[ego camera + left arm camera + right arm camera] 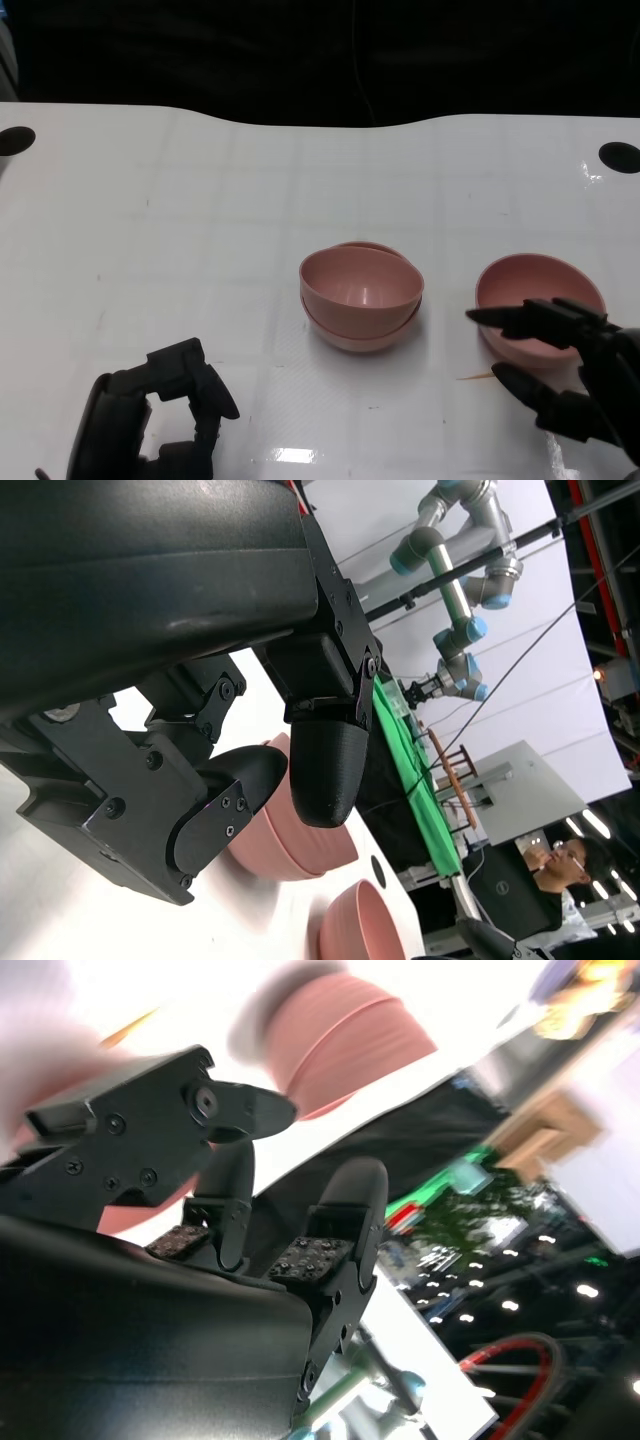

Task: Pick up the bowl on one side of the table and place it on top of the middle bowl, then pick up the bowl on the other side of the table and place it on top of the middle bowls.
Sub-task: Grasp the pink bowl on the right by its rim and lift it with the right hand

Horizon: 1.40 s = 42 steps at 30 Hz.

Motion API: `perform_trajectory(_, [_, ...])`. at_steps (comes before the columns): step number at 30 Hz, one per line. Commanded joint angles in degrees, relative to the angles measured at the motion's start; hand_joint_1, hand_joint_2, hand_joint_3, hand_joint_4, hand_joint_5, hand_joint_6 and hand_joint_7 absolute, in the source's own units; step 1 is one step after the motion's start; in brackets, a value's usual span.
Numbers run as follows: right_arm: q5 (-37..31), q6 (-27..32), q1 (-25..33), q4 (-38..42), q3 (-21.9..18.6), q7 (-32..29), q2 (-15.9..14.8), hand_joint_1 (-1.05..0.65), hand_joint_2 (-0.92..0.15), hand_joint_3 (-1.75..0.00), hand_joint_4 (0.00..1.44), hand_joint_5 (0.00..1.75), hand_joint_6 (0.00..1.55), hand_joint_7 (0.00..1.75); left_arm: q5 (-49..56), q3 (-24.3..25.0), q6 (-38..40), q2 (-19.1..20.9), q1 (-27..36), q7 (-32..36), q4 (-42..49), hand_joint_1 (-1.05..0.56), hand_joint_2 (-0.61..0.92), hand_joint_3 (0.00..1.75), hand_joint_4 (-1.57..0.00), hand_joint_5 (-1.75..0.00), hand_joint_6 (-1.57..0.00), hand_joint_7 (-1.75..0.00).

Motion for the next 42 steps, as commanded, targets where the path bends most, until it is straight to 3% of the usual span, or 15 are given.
perform_trajectory(1, [-3.61, 10.45, 2.08, -8.41, -1.4, 2.36, -0.25, -0.43, -0.85, -0.02, 0.33, 0.64, 0.44, 0.13, -0.05, 1.5, -1.78, -0.07, -0.49, -1.08, 1.47, -0.09, 0.35, 1.38, -0.99, -1.67, -0.89, -1.48])
perform_trajectory(8, [-11.81, 24.11, 2.75, -15.31, 0.86, 5.82, -1.06, -0.48, -0.79, 0.0, 0.26, 0.52, 0.38, 0.05, 1.49, 2.91, -1.59, -0.82, -0.74, -1.35, 1.33, -0.09, 0.35, 1.38, -0.97, -1.67, -0.88, -1.48])
perform_trajectory(18, [-16.88, 31.19, -0.96, -11.93, 6.07, 7.92, -3.74, -0.47, -0.78, 0.0, 0.28, 0.42, 0.39, 0.03, 2.57, 4.2, -1.31, -1.53, -0.29, -1.47, 0.41, -0.08, 0.36, 1.4, -0.95, -1.7, -0.87, -1.5])
perform_trajectory(25, [-20.98, 34.6, -8.18, -1.12, 11.37, 6.47, -4.66, -0.42, -0.81, -0.01, 0.37, 0.28, 0.43, 0.02, 3.05, 4.65, -0.84, -1.96, 0.14, -1.57, -0.63, -0.1, 0.36, 1.41, -0.95, -1.7, -0.86, -1.51])
perform_trajectory(32, [-21.78, 36.13, -15.27, 11.99, 15.43, 0.53, -4.19, -0.32, -0.84, -0.01, 0.4, 0.23, 0.49, 0.03, 3.63, 4.78, -1.79, -2.22, 0.03, -1.64, -0.33, -0.08, 0.38, 1.37, -0.94, -1.7, -0.86, -1.51])
perform_trajectory(34, [-21.34, 35.73, -17.56, 16.5, 16.51, -1.76, -4.17, -0.28, -0.85, -0.01, 0.45, 0.23, 0.54, 0.05, 3.71, 4.76, -1.88, -2.3, 0.13, -1.64, -0.4, -0.09, 0.38, 1.37, -0.94, -1.71, -0.87, -1.51])
perform_trajectory(36, [-20.55, 33.98, -19.62, 20.69, 17.26, -5.13, -4.31, -0.21, -0.86, -0.01, 0.59, 0.26, 0.63, 0.07, 3.17, 4.6, -1.63, -2.36, 0.34, -1.99, -0.66, -0.09, 0.38, 1.37, -0.93, -1.72, -0.87, -1.5])
perform_trajectory(37, [-20.1, 33.0, -20.35, 22.25, 17.54, -6.7, -4.44, -0.16, -0.86, -0.01, 0.78, 0.37, 0.75, 0.08, 2.9, 4.53, -1.51, -2.38, 0.42, -2.16, -0.77, -0.09, 0.38, 1.37, -0.93, -1.72, -0.87, -1.5])
perform_trajectory(38, [-19.4, 31.23, -21.06, 23.73, 17.7, -8.59, -4.7, -0.13, -0.86, 0.0, 0.85, 0.47, 0.83, 0.07, 2.92, 4.54, -1.42, -2.4, 0.48, -2.14, -0.86, -0.09, 0.38, 1.36, -0.92, -1.72, -0.87, -1.5])
perform_trajectory(39, [-18.86, 29.58, -21.72, 25.07, 17.87, -10.4, -4.93, -0.07, -0.87, -0.01, 0.94, 0.92, 1.06, 0.1, 3.02, 4.58, -1.42, -2.4, 0.49, -2.08, -0.89, -0.08, 0.38, 1.36, -0.92, -1.72, -0.87, -1.5])
perform_trajectory(40, [-18.49, 28.41, -22.22, 26.1, 18.04, -11.68, -5.1, -0.03, -0.89, -0.01, 0.94, 1.32, 1.2, 0.22, 3.13, 4.62, -1.44, -2.41, 0.49, -2.01, -0.9, -0.08, 0.38, 1.36, -0.92, -1.72, -0.87, -1.5])
perform_trajectory(41, [-18.31, 27.38, -22.7, 27.1, 18.3, -12.89, -5.29, -0.01, -0.89, -0.03, 0.94, 1.57, 1.16, 0.58, 3.28, 4.67, -1.59, -2.4, 0.45, -1.94, -0.84, -0.08, 0.38, 1.36, -0.92, -1.72, -0.87, -1.5])
perform_trajectory(42, [-18.29, 26.87, -23.13, 27.89, 18.62, -13.58, -5.43, -0.01, -0.89, -0.05, 0.94, 1.66, 1.06, 0.91, 3.44, 4.7, -1.67, -2.38, 0.45, -1.87, -0.84, -0.08, 0.38, 1.36, -0.92, -1.72, -0.87, -1.5])
